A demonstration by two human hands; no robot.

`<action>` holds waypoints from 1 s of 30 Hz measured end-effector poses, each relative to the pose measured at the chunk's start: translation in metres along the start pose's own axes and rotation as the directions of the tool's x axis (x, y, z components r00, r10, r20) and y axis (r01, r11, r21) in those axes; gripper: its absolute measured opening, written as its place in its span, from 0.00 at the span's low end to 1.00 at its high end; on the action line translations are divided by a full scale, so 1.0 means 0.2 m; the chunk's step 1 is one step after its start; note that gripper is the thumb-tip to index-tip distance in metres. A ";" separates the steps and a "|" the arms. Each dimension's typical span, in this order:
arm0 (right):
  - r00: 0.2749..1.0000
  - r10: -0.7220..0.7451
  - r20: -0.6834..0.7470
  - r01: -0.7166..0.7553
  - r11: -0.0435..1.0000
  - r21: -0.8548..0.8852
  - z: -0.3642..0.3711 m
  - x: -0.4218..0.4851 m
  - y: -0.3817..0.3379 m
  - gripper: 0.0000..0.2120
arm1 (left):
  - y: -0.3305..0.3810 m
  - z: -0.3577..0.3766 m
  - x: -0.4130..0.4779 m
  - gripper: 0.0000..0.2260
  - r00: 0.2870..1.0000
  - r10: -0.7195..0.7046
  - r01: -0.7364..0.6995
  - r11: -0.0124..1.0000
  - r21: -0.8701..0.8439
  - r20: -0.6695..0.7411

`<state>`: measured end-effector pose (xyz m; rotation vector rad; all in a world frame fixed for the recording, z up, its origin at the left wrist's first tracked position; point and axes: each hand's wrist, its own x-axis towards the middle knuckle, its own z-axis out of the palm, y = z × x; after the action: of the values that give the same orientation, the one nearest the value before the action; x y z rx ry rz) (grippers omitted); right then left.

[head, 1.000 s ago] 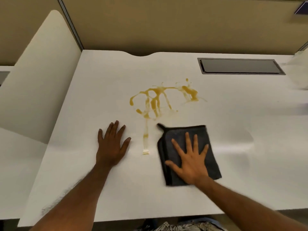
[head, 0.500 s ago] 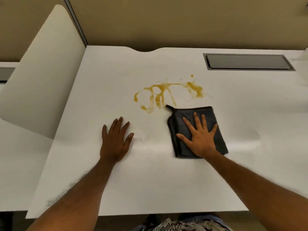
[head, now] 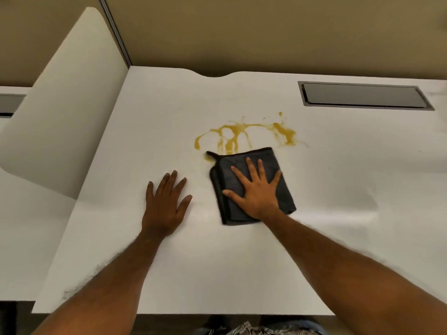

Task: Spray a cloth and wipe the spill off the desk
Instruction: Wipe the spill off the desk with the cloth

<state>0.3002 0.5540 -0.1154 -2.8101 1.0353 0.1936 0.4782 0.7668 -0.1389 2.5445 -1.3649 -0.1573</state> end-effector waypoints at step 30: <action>0.986 -0.164 0.019 0.164 0.986 -0.009 0.05 -0.08 -0.24 0.40 | -0.12 0.02 0.35 0.31 0.977 -0.197 0.200 0.980 0.022 -0.084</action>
<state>0.3187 0.6012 -0.1178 -2.8793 0.7962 0.2069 0.5355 0.7212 -0.1483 2.6779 -1.0902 -0.0678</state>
